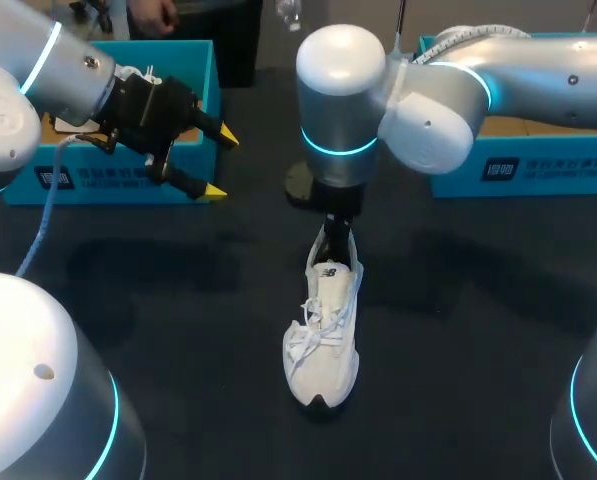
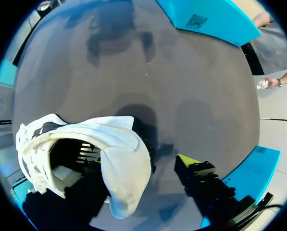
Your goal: Take the shoe out of the shoebox, open the shoe tongue, remove and reinsert the insole, then place the shoe into the shoebox
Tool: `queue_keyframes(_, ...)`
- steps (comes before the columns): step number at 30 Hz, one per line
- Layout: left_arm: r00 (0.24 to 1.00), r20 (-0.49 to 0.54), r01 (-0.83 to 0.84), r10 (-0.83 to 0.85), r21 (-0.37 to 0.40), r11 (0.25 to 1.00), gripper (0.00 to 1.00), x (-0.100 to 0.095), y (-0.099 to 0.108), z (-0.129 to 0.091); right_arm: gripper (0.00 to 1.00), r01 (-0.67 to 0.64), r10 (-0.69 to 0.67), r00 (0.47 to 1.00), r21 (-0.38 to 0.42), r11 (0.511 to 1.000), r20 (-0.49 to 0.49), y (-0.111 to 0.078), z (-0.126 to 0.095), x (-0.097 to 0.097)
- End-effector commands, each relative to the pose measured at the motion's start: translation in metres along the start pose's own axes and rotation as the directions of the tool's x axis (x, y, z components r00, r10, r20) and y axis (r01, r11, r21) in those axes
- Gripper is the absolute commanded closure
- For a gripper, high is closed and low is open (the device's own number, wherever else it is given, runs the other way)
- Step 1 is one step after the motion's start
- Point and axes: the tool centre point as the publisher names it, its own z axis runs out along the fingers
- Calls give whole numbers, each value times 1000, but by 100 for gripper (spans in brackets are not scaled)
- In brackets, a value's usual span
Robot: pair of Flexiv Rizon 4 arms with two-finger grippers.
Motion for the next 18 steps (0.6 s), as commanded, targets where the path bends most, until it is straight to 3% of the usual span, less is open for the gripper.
queue_keyframes(1, 1000, 0, 0, 0, -3, 1000, 0, 1, 0, -1, 62, -5, 5, 1000, 15, 1000, 1, 3, -2, -3)
queue_keyframes(4, 1000, 0, 0, 0, -3, 1000, 0, 1, 0, -1, 68, -8, 8, 1000, 24, 1000, 2, 3, -3, -4)
queue_keyframes(6, 1000, 0, 0, 0, -3, 1000, 0, 1, 0, -1, 93, -13, 13, 1000, 31, 999, 3, 4, -3, -4)
queue_keyframes(7, 1000, 0, 0, 0, -3, 1000, 0, 1, 0, -1, 100, -15, 15, 1000, 35, 999, 4, 4, -2, -4)
queue_keyframes(12, 1000, 0, 0, 0, -3, 1000, 0, 1, 0, -1, 100, -39, 39, 999, 32, 999, 2, 3, -5, -3)
queue_keyframes(18, 1000, 0, 0, 0, -3, 1000, 0, 1, 0, -1, 100, -99, 98, 995, 31, 995, 26, 0, -38, -8)
